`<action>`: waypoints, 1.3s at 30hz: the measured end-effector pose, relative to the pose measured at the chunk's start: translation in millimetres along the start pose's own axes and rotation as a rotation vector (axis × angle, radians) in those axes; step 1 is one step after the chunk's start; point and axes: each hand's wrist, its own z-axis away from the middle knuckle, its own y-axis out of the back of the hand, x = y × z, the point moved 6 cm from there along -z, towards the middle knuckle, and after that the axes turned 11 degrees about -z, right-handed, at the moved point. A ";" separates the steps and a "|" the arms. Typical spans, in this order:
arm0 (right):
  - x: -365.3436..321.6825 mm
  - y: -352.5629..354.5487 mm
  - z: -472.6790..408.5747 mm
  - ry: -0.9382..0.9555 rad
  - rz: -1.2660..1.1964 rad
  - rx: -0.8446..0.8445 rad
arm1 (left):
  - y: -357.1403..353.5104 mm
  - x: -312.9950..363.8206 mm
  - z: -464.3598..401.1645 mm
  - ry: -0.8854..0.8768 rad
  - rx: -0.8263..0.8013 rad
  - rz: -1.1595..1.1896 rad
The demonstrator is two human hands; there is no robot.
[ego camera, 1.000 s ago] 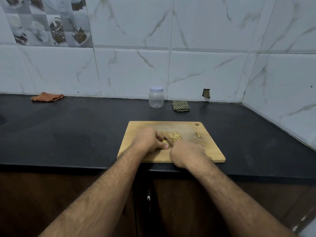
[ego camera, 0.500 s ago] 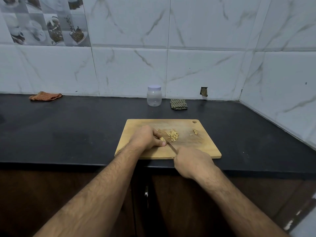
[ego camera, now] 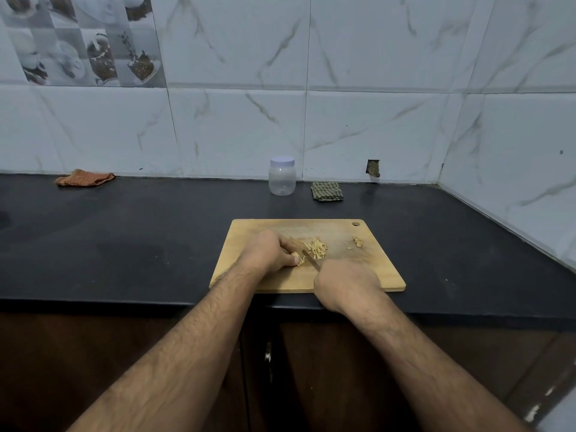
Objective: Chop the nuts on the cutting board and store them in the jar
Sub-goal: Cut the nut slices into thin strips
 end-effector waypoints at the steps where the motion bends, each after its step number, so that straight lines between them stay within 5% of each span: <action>1: 0.9 0.2 0.0 -0.002 -0.005 0.003 | 0.2 -0.1 0.1 0.002 0.014 -0.001; 39: 2.0 -0.6 2.1 0.003 -0.088 0.030 | -4.0 -6.3 -3.4 0.039 0.043 0.043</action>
